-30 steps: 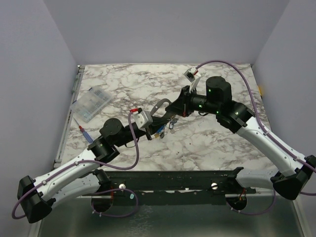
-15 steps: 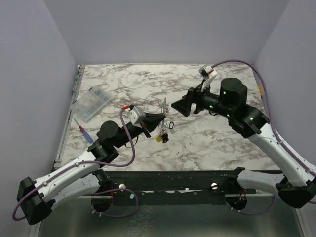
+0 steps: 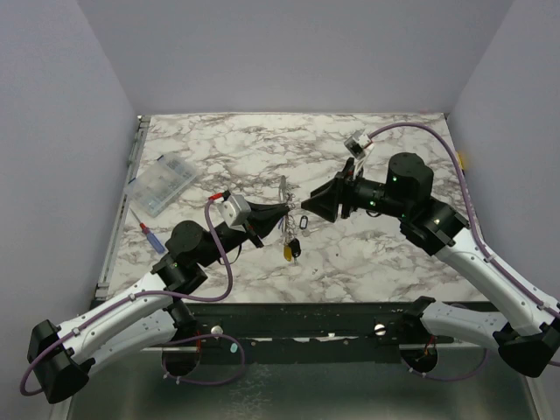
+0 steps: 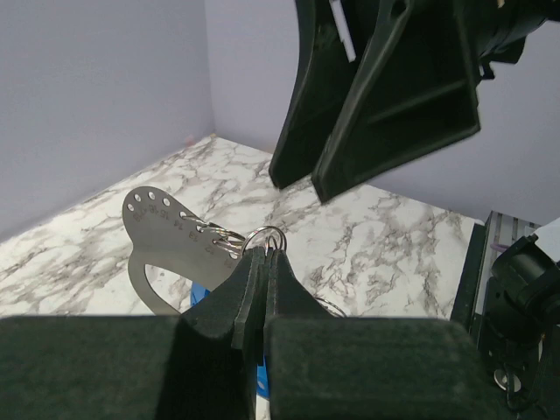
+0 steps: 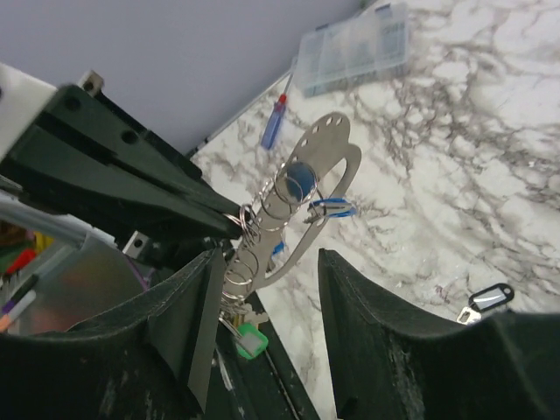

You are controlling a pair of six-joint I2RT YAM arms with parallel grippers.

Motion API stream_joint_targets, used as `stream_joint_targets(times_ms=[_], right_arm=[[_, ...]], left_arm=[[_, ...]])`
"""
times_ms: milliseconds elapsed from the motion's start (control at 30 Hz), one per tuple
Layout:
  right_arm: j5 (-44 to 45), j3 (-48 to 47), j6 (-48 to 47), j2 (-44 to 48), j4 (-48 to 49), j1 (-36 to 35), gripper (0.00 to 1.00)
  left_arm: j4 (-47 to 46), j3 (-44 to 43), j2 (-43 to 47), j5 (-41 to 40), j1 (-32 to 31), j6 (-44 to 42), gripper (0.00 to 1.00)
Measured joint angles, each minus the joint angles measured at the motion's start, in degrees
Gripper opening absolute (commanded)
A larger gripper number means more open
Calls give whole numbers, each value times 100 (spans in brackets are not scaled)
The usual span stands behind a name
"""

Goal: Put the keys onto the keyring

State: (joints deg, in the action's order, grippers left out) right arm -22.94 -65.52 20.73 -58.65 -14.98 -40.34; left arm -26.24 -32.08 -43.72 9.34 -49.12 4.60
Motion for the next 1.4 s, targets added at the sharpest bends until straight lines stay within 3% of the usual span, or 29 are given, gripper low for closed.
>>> stream_joint_targets(times_ms=[433,1033,1133,1267,1400], right_arm=[[-1497,170,-518,-544,411,7,52],[-1856,87,-831,-887,686,7,44],[-1860,83,-883,-920,686,7,36],[-1864,33,-984,-962,678,7,16],[-1856,-11,-1128,-973,610,31,5]], left_arm=[[-70,31,109,24,0,-15,0],[-70,42,85,50,2,-15,0],[-70,42,83,57,0,-13,0],[-72,42,66,66,2,-15,0],[-111,42,66,63,37,-13,0]])
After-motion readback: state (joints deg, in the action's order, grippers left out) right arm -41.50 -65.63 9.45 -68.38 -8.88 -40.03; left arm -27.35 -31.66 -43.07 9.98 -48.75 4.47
